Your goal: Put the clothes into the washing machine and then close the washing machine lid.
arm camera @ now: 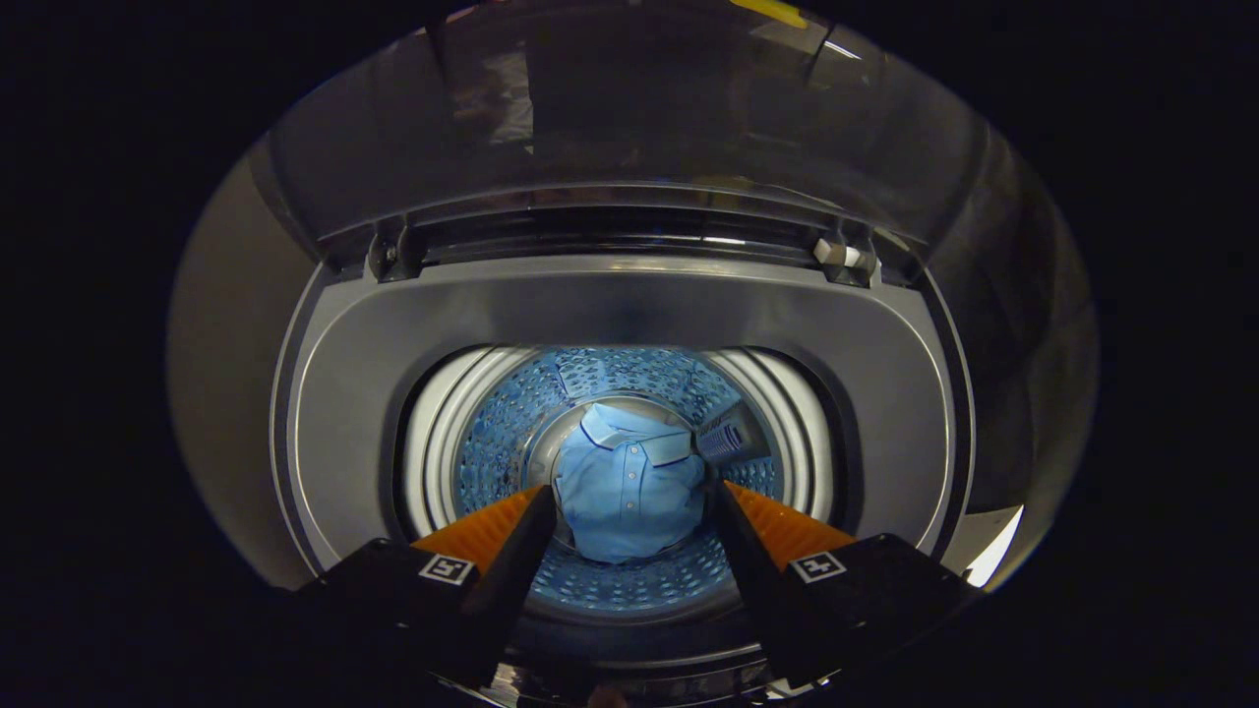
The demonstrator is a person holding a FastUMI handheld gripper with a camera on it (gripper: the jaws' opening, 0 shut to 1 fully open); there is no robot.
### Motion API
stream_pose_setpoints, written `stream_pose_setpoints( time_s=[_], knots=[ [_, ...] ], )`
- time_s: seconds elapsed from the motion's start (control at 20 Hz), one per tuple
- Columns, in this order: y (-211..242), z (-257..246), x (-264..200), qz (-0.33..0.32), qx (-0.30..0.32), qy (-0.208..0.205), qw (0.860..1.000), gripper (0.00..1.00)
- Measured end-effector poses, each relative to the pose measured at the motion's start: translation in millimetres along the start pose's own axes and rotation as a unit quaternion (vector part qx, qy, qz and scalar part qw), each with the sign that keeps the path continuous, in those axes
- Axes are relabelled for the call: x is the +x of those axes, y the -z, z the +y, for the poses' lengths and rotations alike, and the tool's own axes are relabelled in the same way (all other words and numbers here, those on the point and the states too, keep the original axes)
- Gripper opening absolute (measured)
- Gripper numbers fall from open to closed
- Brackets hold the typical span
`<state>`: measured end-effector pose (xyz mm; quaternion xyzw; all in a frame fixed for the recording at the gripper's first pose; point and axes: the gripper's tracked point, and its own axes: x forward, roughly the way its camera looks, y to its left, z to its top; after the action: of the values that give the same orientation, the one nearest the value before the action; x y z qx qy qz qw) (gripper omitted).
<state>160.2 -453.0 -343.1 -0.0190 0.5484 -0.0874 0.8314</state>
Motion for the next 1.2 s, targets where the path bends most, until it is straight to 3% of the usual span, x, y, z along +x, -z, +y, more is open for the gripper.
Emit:
stream_pose_setpoints(
  time_s=[0.25,0.5,0.9,1.2],
  knots=[
    [-14.1,-6.8,-30.6,-0.029,0.010,0.004,1.000,1.00],
    [-51.0,-21.3,-90.0,-0.083,0.015,0.021,0.996,1.00],
    [-141.9,-19.4,-184.0,-0.175,0.028,0.001,0.984,1.00],
    [-214.7,-15.1,-229.5,-0.230,0.046,-0.015,0.972,1.00]
  ],
)
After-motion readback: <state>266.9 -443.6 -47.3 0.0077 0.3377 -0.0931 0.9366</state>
